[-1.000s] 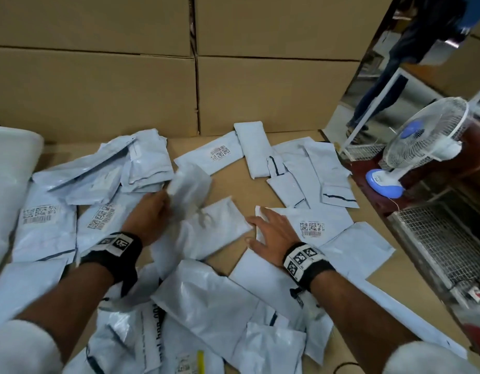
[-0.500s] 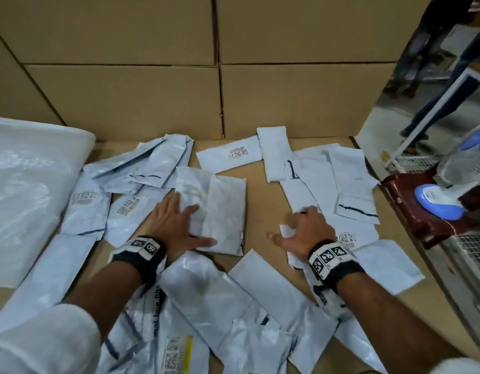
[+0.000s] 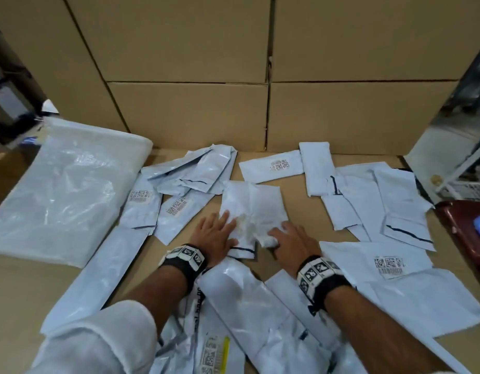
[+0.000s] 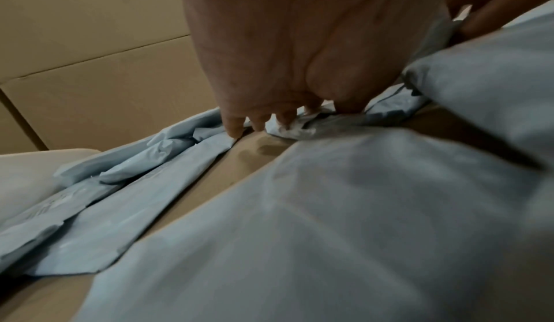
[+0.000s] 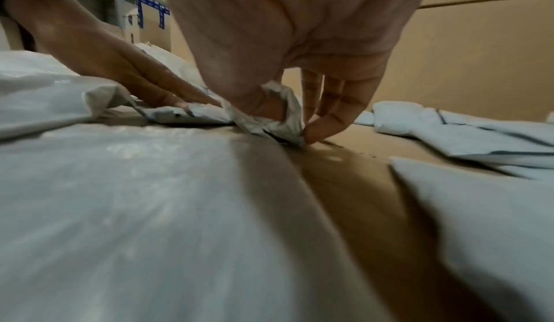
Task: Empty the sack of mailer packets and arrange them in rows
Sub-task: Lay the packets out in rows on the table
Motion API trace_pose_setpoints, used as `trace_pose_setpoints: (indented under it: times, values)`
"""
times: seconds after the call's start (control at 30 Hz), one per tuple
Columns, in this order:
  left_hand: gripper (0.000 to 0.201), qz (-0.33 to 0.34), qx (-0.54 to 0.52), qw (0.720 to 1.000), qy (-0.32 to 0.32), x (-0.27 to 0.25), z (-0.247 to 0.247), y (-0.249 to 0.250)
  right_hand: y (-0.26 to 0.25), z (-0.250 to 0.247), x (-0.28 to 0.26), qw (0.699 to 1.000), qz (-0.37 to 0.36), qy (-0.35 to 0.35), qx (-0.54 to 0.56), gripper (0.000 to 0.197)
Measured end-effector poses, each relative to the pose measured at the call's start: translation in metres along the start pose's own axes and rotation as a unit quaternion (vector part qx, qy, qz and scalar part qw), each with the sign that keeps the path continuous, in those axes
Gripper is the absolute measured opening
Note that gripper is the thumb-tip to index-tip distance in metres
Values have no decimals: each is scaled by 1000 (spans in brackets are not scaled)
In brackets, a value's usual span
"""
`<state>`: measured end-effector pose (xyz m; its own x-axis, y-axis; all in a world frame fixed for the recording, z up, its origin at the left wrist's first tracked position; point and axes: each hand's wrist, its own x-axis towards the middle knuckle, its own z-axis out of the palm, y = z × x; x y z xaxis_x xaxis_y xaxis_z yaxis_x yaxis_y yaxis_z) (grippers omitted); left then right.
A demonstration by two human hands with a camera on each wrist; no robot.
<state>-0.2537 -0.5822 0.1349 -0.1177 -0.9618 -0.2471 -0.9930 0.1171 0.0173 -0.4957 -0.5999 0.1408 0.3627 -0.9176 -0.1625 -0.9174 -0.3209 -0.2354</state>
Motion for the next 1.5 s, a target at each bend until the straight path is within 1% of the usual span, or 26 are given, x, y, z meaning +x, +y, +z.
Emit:
trace_pose_setpoints:
  times: [0.07,0.17,0.23,0.27,0.33,0.37,0.4,0.47,0.53,0.6,0.7,0.8,0.87,0.9,0.97,1.0,1.03,1.07,1.1,1.13,1.17,1.23,1.27,1.37,1.43,1.5]
  values:
    - [63,-9,-3,1000,17,5,2,1,14,-3,-1,1000,22,8,-9,41]
    - [64,-8,-10,1000,29,10,2,1,24,-10,-10,998,39,23,-32,24]
    - [72,1,-13,1000,23,8,5,2,21,-10,-19,997,14,71,-18,28]
    - [75,4,-15,1000,21,6,7,2,14,-9,-23,996,-18,89,-12,39]
    - [75,8,-5,999,33,2,10,2,-6,-3,-26,996,-72,52,3,66]
    - [76,9,0,999,39,1,12,1,-18,0,-24,996,-84,17,0,71]
    - [78,8,4,999,38,1,12,-1,-28,4,-20,995,-93,-11,-22,70]
    - [81,6,14,1000,27,0,11,-4,-38,9,-8,992,-98,-13,-79,55]
    - [82,0,23,1000,16,-1,11,-4,-40,6,-1,995,-65,9,-81,41]
    - [83,-6,19,1000,14,-3,12,-2,-38,2,0,995,-35,16,-89,37]
    - [85,-17,9,1000,22,-1,13,-3,-23,-5,-8,990,27,24,-139,41]
    - [87,-26,2,999,35,1,14,-9,3,-11,-21,989,95,11,-115,48]
    - [81,-36,-4,998,45,2,11,-12,5,-16,-28,989,109,-21,-97,49]
    - [74,-42,-15,997,64,2,9,-15,-1,-19,-29,990,103,-23,-91,49]
    - [61,-66,-48,988,129,-3,-1,-34,-24,-28,-25,995,58,24,-83,48]
    - [61,-91,-53,983,148,-10,-5,-50,-41,-32,-21,996,26,54,-70,48]
    - [66,-130,-48,982,131,-20,-7,-70,-60,-34,-17,996,-6,78,-51,49]
    - [74,-178,-39,979,95,-30,-6,-92,-79,-33,-11,996,-26,83,-24,51]
    - [83,-219,-31,974,51,-40,-4,-113,-97,-30,-3,998,-29,59,3,57]
    - [87,-252,-37,967,17,-52,0,-130,-111,-27,5,1000,-15,8,25,66]
    - [82,-267,-57,962,3,-64,4,-143,-123,-21,14,998,8,-51,45,75]
    - [66,-245,-101,964,-6,-87,12,-159,-141,-10,25,988,42,-134,60,84]
    - [61,-219,-104,970,-11,-98,17,-165,-149,-5,27,987,38,-146,52,82]
    - [51,-150,-78,986,-6,-129,26,-184,-178,12,23,993,-34,-105,44,62]
    - [54,-115,-77,990,3,-144,29,-197,-201,19,20,985,-93,-121,81,55]
    - [56,-93,-104,990,20,-159,28,-207,-222,19,22,964,-141,-154,164,54]
